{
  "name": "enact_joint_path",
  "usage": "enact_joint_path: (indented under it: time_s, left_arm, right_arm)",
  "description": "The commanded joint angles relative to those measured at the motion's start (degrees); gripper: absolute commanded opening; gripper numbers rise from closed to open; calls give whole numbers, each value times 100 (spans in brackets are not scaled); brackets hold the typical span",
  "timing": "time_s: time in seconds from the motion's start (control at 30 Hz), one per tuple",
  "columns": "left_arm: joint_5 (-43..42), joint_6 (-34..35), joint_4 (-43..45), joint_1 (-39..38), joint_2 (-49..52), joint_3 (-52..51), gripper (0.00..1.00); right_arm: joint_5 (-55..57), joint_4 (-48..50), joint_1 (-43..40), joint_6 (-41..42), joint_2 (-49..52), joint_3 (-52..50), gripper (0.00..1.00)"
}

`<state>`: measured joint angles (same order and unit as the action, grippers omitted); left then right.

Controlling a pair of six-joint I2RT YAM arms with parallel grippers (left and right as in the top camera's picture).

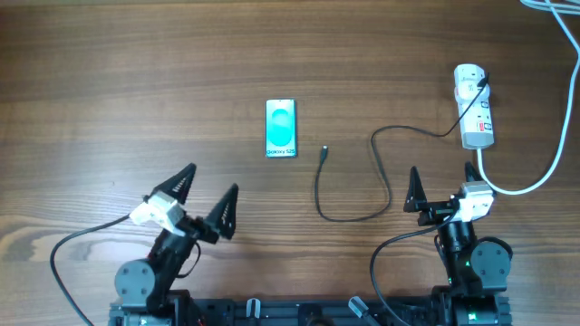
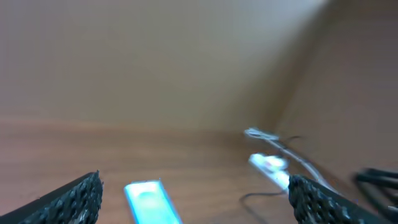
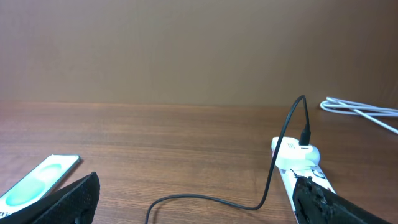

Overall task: Plug charger to phone and switch on socket
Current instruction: 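Reach the left gripper over the light-blue phone and lower it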

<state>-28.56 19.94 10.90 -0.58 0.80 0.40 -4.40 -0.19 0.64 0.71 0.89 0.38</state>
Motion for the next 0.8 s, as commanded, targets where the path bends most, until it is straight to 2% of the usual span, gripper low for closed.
enact_joint_path:
  time_s: [0.0,0.1,0.17,0.3,0.4,0.47,0.53,0.57,0.67,0.73,0.77]
  left_arm:
    - [-785,496,560,33,-42,0,100]
    - [-518,422,719,37,-28,256,100]
    - [-337,273,326,37,125,776,100]
    - [-4,-83,-1799,37,1294,2594,100]
    - [-15,-728,-3989,33,3042,4481,100]
    - [-420,-1132,-5237,33,4214,5576,100]
    - [-997,-1115,-6039,33,5007,6216,100]
    - [-1220,-1032,-6334,33,5445,6494,100]
    - [-1558,-769,-6301,-2,6286,6771,100]
    - [-1108,-509,-6400,-208,6695,6867,100]
    - [-614,-369,-6577,-417,6894,6975,100]
  right_arm:
    - [96,20,-9,-70,-46,-9,100]
    - [96,20,-9,-70,-46,-9,100]
    - [96,20,-9,-70,-46,-9,100]
    - [96,20,-9,-68,-46,-9,100]
    - [96,20,-9,-70,-46,-9,100]
    - [96,20,-9,-70,-46,-9,100]
    - [96,20,-9,-68,-46,-9,100]
    - [96,20,-9,-70,-46,-9,100]
    - [96,20,-9,-68,-46,-9,100]
    - [96,20,-9,-70,-46,-9,100]
    - [96,20,-9,-70,-46,-9,100]
